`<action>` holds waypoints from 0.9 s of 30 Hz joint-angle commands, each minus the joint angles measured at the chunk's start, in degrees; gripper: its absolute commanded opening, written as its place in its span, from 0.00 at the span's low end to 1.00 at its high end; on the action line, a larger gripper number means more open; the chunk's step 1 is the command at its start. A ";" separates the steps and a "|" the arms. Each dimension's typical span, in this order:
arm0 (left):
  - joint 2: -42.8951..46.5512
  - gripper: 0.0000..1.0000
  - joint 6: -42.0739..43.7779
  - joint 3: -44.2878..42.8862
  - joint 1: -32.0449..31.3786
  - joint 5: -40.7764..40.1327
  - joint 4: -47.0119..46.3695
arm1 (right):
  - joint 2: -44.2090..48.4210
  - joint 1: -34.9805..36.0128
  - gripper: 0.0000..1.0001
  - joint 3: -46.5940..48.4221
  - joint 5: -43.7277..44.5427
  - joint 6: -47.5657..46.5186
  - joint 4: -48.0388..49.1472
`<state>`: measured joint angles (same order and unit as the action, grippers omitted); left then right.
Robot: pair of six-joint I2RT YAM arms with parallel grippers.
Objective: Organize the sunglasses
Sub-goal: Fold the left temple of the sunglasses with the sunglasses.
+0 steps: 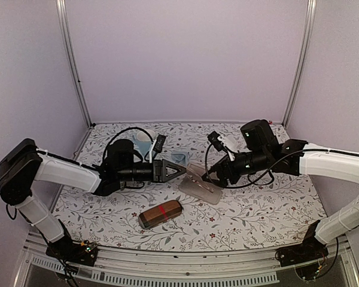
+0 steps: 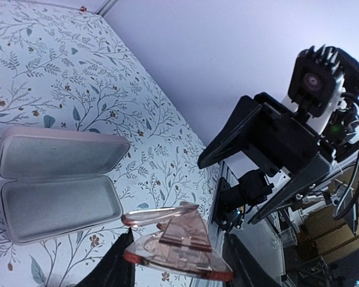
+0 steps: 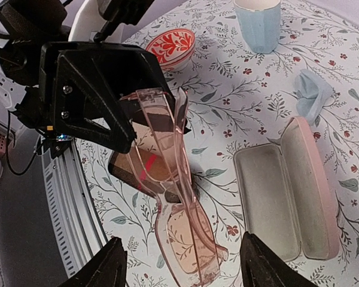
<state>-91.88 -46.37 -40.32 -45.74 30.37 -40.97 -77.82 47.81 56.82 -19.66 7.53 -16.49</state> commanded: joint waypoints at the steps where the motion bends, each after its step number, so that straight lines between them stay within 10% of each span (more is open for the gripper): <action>1: 1.77 0.12 2.38 0.84 0.60 4.42 -3.30 | -1.70 -0.75 0.65 0.10 -5.94 -1.90 2.25; 27: -3.20 0.08 -13.64 -0.29 0.18 2.48 -2.18 | -11.54 10.77 0.63 7.90 19.78 -6.70 -7.05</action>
<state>-94.30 -58.35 -39.79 -45.71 32.56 -41.10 -87.26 57.08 61.91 -6.35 2.00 -20.73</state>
